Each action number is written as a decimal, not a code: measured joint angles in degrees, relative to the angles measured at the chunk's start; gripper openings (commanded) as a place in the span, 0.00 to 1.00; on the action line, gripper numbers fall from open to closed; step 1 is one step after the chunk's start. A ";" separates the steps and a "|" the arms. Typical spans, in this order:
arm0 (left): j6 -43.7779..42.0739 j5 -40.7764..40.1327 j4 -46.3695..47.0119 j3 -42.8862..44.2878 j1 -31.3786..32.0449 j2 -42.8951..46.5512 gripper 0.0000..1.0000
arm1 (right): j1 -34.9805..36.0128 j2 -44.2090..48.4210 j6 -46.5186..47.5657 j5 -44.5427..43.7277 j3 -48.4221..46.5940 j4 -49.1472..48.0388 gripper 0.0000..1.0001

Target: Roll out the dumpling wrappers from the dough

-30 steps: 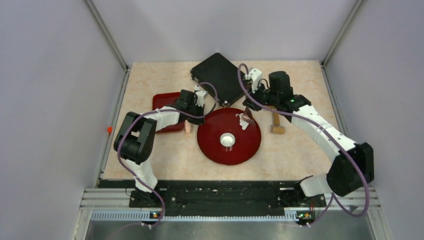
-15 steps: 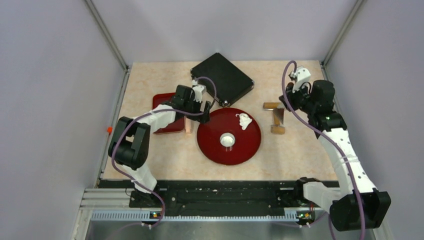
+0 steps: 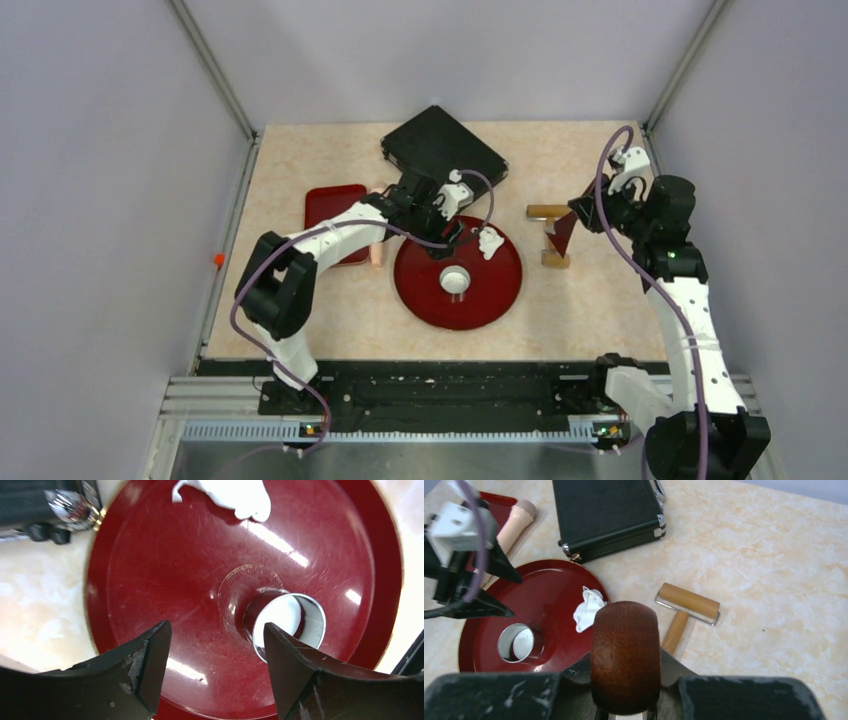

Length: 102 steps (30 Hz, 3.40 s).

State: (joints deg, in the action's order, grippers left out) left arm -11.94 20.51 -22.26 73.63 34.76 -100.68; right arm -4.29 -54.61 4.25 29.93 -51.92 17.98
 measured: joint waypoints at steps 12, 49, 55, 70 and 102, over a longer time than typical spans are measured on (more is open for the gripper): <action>-2.99 -1.51 -4.42 0.61 2.25 -5.46 0.60 | 0.00 3.93 0.22 2.56 0.76 -1.70 0.00; -2.60 1.53 -4.85 -0.20 3.13 -6.73 0.40 | 0.00 4.00 0.66 2.73 0.94 -2.01 0.00; -2.71 2.27 -5.05 -0.20 3.28 -7.23 0.00 | 0.00 4.00 0.66 2.71 0.94 -2.01 0.00; 0.79 -0.74 -6.27 8.07 -0.22 -2.60 0.00 | 0.00 4.00 0.66 1.81 0.96 -2.03 0.00; 4.11 -25.29 -3.89 15.19 -12.81 -15.30 0.68 | 1.70 -11.06 -17.35 24.15 7.04 -22.51 0.00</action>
State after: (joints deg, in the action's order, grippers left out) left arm -7.84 -4.78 -26.15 88.82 21.96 -115.98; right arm -2.59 -65.67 -13.10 54.08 -44.88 -4.54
